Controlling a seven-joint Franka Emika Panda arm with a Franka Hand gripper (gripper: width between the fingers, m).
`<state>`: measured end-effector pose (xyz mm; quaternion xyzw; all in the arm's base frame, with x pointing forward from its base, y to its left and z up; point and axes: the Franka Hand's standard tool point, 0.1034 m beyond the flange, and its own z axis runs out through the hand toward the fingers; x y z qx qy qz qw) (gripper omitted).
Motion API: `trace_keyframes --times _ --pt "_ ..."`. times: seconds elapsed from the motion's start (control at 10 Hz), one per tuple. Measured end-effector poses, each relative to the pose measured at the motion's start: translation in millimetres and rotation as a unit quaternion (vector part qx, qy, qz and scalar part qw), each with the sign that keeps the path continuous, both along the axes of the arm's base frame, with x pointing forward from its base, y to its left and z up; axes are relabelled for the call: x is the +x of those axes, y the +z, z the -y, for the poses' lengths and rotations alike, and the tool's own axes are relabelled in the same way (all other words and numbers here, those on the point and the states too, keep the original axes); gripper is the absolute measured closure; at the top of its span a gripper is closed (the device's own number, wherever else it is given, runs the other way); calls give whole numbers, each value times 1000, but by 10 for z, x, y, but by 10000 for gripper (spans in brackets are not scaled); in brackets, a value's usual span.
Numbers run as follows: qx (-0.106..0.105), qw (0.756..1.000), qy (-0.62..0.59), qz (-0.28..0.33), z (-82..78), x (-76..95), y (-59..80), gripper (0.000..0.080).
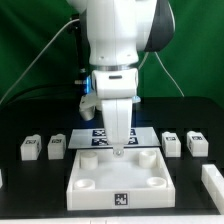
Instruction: Assemble one leg
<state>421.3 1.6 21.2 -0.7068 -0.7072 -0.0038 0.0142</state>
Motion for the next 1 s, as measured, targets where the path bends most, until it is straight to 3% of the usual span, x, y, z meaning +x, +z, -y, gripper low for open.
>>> trace_keyframes --times 0.4,0.5,0.6,0.7,0.8,1.0 --pt "2 1000 -5 -2 -5 10 -76 173" --pt "2 1000 -5 -2 -5 9 -77 375" --pt "2 1000 -5 -2 -4 9 -77 375" --pt "2 1000 -5 -2 -4 9 -78 593" --pt "2 1000 -5 -3 -4 8 -78 718" --pt "2 1000 -5 -2 -4 9 -77 742"
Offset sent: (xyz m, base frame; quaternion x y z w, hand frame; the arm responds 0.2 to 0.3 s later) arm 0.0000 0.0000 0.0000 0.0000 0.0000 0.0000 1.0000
